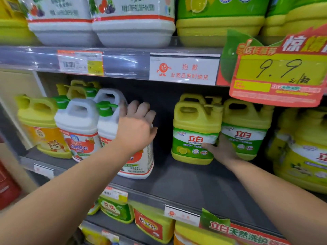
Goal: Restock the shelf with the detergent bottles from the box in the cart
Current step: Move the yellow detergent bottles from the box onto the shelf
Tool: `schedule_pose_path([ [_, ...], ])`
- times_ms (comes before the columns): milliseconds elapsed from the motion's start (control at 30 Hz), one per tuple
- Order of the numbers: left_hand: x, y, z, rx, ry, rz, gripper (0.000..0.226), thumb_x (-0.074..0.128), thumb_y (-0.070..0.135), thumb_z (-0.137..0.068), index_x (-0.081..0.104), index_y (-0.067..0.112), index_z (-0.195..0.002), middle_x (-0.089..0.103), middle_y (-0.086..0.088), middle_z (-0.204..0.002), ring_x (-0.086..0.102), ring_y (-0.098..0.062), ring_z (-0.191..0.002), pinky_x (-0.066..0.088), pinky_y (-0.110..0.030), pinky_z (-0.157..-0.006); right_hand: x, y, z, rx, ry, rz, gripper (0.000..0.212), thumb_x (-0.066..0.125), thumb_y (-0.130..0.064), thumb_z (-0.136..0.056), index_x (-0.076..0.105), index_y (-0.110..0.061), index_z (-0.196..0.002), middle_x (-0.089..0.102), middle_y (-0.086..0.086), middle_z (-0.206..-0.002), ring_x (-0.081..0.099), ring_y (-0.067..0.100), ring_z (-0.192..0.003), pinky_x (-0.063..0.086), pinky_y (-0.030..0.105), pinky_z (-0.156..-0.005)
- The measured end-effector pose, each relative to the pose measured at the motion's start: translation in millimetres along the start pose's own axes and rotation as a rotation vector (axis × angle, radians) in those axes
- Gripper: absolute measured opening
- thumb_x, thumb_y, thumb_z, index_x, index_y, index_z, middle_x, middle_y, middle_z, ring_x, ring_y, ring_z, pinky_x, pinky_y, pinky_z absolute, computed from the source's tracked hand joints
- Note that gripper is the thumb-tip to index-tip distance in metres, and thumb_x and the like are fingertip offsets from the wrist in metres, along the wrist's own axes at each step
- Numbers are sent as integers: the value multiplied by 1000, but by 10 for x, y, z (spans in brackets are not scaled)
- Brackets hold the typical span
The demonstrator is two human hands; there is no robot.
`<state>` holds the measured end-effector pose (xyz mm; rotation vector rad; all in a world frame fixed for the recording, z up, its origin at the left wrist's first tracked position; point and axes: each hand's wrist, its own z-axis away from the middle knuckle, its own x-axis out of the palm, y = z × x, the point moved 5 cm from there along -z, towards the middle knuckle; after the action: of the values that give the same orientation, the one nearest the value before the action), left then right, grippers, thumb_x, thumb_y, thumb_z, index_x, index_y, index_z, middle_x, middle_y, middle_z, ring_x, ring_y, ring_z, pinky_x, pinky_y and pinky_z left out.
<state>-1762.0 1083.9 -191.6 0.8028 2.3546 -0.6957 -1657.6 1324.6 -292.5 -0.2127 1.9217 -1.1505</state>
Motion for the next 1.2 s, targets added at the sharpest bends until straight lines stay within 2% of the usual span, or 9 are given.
schedule_pose_path([
  [200,-3,-19,7,0,-35,-2,41,77,35,-54,71,11,-87,65,-11,-96,62,-35,-88,43,-57,-88,13,2,-16,68,-30,-22,64,75,-18,-78,44,-9,-133,56,12,-133,51,27,-123,34,24,-92],
  [300,-26,-5,3,-9,-126,-11,44,80,35,-54,71,9,-87,65,-13,-99,61,-37,-92,41,-62,-89,-25,-30,-5,106,-33,8,67,77,-22,-75,44,-11,-132,57,11,-132,52,28,-121,37,27,-93],
  [367,-58,11,-19,-34,-205,-2,46,79,38,-58,71,6,-91,63,-15,-107,57,-40,-105,30,-70,-96,-90,-83,14,103,-18,70,71,79,-27,-73,42,-11,-132,56,12,-131,52,29,-120,39,31,-95],
  [433,-128,69,-47,-23,-231,-12,48,76,41,-60,71,6,-92,60,-17,-115,49,-43,-119,21,-73,-100,-170,-157,59,98,-4,194,75,77,-34,-73,38,-13,-134,51,14,-134,51,32,-120,40,36,-96],
  [500,-208,195,-82,54,-223,-28,50,76,42,-55,71,8,-91,61,-17,-118,49,-44,-121,26,-72,-98,-255,-234,142,95,-5,342,78,71,-40,-78,30,-16,-140,41,15,-140,48,34,-124,40,40,-97],
  [633,-176,626,-74,221,-274,195,56,62,43,-76,57,12,-121,47,-13,-134,37,-36,-130,20,-56,-110,-400,-337,445,30,-64,695,87,59,-48,-84,10,-20,-150,17,7,-156,28,32,-139,32,44,-110],
  [767,-34,1078,98,339,-406,314,58,52,48,-84,44,15,-130,42,-10,-138,38,-30,-126,29,-43,-105,-542,-328,891,15,-85,1001,78,53,-55,-86,18,-23,-148,17,6,-156,24,32,-141,27,47,-111],
  [1067,-167,2207,680,626,-561,492,62,53,55,-83,41,16,-130,46,-7,-130,41,-29,-122,36,-42,-97,-1122,101,2156,369,-97,1093,77,49,-54,-88,14,-21,-149,16,4,-157,10,31,-145,17,52,-113],
  [1200,-493,2537,921,689,-573,556,59,52,54,-83,43,17,-128,47,-7,-130,42,-29,-122,36,-40,-97,-1355,189,2785,475,-36,1079,75,48,-55,-87,19,-20,-148,23,5,-154,14,30,-144,19,51,-113],
])
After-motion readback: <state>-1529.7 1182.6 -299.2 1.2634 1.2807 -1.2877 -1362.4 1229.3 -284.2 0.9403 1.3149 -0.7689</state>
